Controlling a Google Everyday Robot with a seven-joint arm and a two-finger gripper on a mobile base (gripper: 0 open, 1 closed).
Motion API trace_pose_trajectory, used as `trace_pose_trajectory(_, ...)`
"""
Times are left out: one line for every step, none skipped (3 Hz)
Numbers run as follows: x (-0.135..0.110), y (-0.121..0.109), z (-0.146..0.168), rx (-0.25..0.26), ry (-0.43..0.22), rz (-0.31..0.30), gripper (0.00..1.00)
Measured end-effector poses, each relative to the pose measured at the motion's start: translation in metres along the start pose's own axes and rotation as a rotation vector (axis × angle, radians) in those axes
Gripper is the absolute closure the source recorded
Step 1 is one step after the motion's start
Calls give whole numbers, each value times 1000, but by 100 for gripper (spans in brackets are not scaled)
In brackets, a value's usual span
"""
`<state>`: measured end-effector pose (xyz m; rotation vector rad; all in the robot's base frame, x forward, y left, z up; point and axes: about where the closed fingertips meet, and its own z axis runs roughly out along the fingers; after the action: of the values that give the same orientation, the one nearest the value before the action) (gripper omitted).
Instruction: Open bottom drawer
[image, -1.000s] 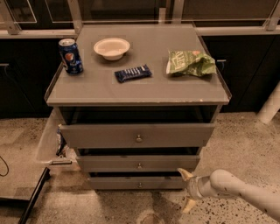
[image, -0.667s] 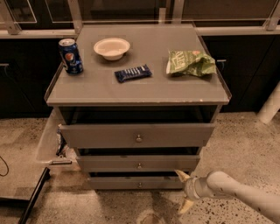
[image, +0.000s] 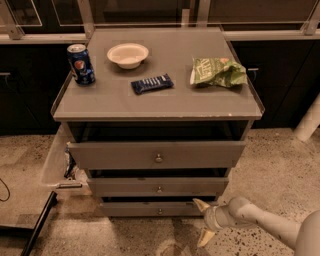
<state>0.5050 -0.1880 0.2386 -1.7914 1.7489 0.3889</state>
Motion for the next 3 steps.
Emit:
trace_pose_trajectory(3, -23, 26, 30, -17, -47, 0)
trace_pose_trajectory(3, -23, 26, 30, -17, -47, 0)
trace_pose_trajectory(7, -29, 37, 43, -10, -53, 0)
